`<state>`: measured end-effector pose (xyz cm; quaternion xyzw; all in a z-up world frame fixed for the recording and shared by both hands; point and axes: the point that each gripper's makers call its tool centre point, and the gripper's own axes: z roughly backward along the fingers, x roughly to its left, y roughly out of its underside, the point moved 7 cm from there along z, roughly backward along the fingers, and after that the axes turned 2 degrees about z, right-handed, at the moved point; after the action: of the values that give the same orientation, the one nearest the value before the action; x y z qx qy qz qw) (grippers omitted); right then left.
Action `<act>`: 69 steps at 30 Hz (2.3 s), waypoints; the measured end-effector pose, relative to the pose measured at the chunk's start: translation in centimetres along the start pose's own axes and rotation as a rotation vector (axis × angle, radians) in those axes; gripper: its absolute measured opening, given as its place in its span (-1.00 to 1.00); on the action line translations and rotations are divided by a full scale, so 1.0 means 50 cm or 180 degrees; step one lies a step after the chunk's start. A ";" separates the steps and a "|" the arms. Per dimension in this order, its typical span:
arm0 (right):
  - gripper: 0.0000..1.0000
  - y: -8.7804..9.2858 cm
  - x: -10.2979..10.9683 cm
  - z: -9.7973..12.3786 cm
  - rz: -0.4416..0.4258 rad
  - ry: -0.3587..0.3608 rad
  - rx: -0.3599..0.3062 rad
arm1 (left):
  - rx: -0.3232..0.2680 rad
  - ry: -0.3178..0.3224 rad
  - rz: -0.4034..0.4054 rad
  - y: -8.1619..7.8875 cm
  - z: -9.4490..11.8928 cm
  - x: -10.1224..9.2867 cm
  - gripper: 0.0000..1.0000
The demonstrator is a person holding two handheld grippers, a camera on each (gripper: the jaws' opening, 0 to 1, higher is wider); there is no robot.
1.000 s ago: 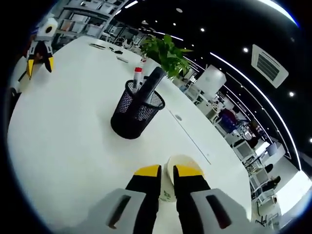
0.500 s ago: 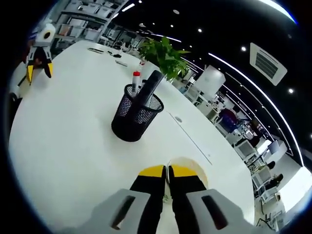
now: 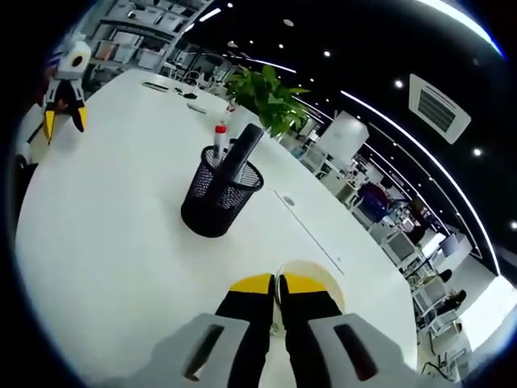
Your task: Place the scattered laser pointers and whiteboard markers into the pen holder and stack the scattered paper cups together
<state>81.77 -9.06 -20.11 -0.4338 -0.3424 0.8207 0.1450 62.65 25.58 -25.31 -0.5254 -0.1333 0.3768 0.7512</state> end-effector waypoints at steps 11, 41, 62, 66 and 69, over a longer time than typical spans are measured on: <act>-0.87 -0.012 -0.004 0.018 0.0012 0.0078 -0.0063 | -0.0005 -0.0003 -0.0024 -0.003 0.002 0.000 -0.05; -0.87 -0.045 -0.038 0.075 -0.0006 0.0364 -0.0285 | -0.0020 0.0008 -0.0008 -0.003 -0.001 -0.004 -0.05; -0.87 -0.058 -0.080 0.119 -0.0027 0.0560 -0.0412 | -0.0017 0.0005 0.0001 -0.001 -0.002 -0.006 -0.05; -0.87 -0.057 -0.088 0.124 -0.0022 0.0581 -0.0405 | -0.0014 0.0006 -0.0003 -0.002 -0.002 -0.006 -0.05; -0.87 -0.056 -0.103 0.133 -0.0027 0.0633 -0.0409 | -0.0015 0.0007 -0.0013 -0.005 -0.003 -0.006 -0.05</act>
<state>79.21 -12.70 -12.45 -0.5201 -0.3800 0.7493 0.1536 62.64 25.22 -25.10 -0.5273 -0.1345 0.3744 0.7508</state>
